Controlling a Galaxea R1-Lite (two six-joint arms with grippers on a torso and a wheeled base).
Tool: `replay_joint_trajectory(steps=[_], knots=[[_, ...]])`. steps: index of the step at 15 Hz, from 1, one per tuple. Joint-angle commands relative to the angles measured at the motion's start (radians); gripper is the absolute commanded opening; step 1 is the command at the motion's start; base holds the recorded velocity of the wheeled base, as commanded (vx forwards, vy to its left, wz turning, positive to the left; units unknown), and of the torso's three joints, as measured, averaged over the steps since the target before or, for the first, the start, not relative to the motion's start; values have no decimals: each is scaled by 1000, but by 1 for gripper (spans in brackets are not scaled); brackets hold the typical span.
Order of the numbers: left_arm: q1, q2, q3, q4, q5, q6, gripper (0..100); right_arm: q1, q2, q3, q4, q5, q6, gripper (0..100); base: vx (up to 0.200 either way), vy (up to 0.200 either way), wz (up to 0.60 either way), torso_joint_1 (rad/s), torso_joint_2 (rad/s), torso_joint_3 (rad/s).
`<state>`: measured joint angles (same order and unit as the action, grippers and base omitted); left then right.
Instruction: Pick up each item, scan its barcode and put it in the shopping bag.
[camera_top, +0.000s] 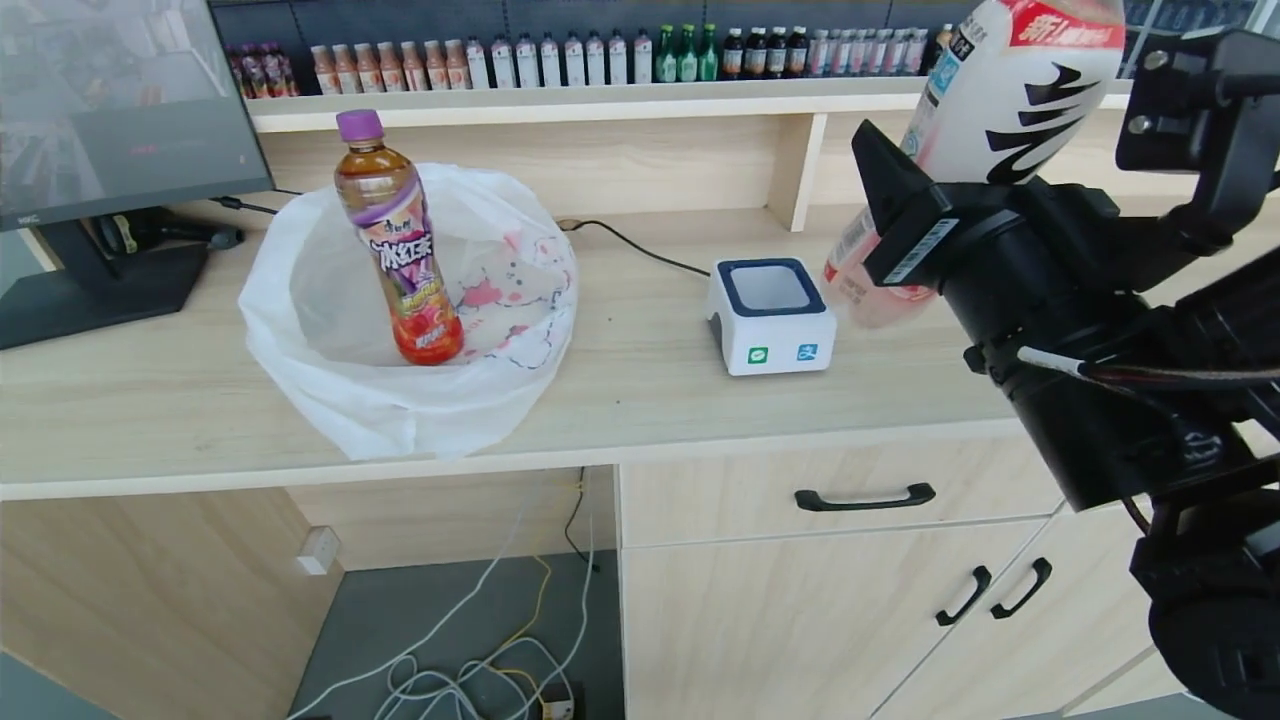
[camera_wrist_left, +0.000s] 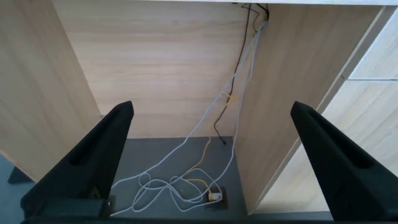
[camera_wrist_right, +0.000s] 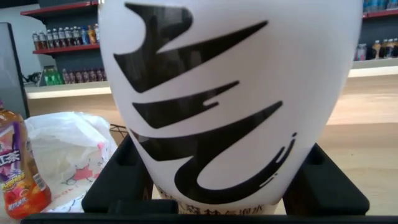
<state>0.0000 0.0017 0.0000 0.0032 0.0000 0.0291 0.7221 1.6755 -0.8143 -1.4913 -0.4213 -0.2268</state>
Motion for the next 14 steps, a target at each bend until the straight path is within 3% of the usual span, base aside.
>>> replay_joint_trajectory(steps=[1, 7, 14], knots=[[0, 0, 0, 0, 0, 0, 100, 7, -3, 0, 0, -1, 0, 0, 0, 0, 0, 0, 0, 0], [0, 0, 0, 0, 0, 0, 100, -10, 32, -77, 13, 39, -105, 0, 0, 0, 0, 0, 0, 0], [0, 0, 0, 0, 0, 0, 100, -89, 124, -140, 52, 343, -327, 0, 0, 0, 0, 0, 0, 0]])
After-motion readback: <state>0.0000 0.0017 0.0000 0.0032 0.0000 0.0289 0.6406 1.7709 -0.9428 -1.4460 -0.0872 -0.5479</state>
